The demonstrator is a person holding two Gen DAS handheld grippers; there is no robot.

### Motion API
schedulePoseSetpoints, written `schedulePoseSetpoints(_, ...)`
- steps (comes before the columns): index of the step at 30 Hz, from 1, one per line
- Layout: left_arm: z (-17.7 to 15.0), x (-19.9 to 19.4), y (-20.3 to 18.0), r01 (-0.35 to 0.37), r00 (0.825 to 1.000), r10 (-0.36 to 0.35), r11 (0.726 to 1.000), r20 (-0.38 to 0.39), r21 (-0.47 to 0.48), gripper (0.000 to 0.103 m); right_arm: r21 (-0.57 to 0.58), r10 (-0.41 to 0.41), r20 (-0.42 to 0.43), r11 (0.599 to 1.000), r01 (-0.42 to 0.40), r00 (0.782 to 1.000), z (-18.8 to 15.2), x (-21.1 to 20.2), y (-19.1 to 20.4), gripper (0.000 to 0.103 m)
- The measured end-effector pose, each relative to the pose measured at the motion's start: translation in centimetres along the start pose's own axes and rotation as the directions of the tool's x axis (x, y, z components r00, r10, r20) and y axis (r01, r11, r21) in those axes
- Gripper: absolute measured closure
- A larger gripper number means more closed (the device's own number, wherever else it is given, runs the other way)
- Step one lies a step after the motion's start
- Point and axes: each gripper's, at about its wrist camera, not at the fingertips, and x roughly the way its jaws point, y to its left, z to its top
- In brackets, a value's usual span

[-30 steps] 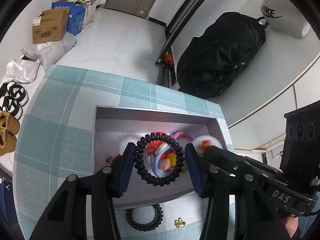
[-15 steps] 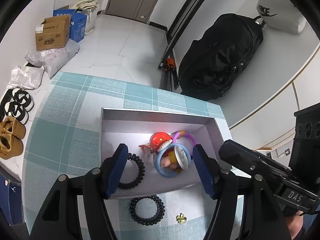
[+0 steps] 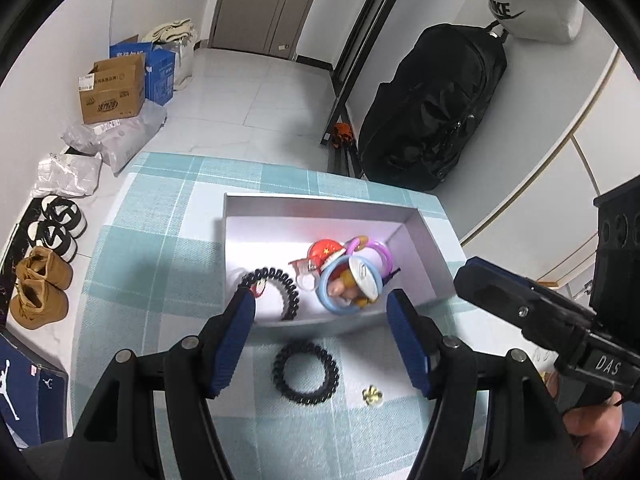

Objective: Organize jewelry
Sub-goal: 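Carry the badge and bracelet into the silver box and open both tools, then lower the left tool and grasp the second black bead bracelet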

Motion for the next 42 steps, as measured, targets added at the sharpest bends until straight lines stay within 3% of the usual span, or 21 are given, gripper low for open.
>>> schedulePoseSetpoints(9, -2.4, -0.7, 0.8, -0.033, 0.999, 0.034, 0.999, -0.014, 0.018, 0.032, -0.035, -0.027, 0.020, 0.999, 0.027, 0.999, -1.9, -1.4, 0.9, 0.020)
schedulePoseSetpoints(15, -4.3, 0.8, 1.3, -0.051, 0.993, 0.055, 0.998, -0.102, 0.044, 0.030, -0.050, -0.060, 0.003, 0.997, 0.060, 0.998, -3.1, -1.8, 1.3, 0.015)
schedulePoseSetpoints(20, -4.9, 2.3, 0.4, -0.025, 0.986, 0.041, 0.995, -0.162, 0.095, 0.030, -0.059, -0.102, -0.030, 0.993, 0.100, 0.994, -4.1, -1.5, 1.0, 0.014)
schedulePoseSetpoints(27, -4.6, 4.5, -0.9, -0.134, 0.973, 0.163, 0.976, -0.166, 0.173, 0.030, -0.052, -0.128, -0.061, 0.991, 0.125, 0.990, -4.9, -1.8, 0.1, 0.013)
schedulePoseSetpoints(32, -4.2, 5.2, -1.5, -0.151, 0.972, 0.181, 0.969, -0.147, 0.193, 0.030, -0.037, -0.131, -0.061, 0.991, 0.129, 0.990, -5.1, -2.4, -0.4, 0.012)
schedulePoseSetpoints(35, -4.7, 5.4, -1.9, -0.199, 0.963, 0.236, 0.948, -0.131, 0.247, 0.030, -0.029, -0.134, -0.061, 0.991, 0.132, 0.989, -5.1, -2.7, -0.6, 0.012)
schedulePoseSetpoints(40, -4.9, 5.3, -2.1, -0.193, 0.964, 0.234, 0.942, -0.124, 0.274, 0.031, -0.013, -0.139, -0.061, 0.990, 0.139, 0.988, -5.2, -3.2, -1.2, 0.012)
schedulePoseSetpoints(42, -4.9, 5.1, -1.7, -0.169, 0.969, 0.209, 0.951, -0.135, 0.260, 0.036, -0.002, -0.140, -0.062, 0.990, 0.141, 0.988, -5.2, -3.3, -1.4, 0.011)
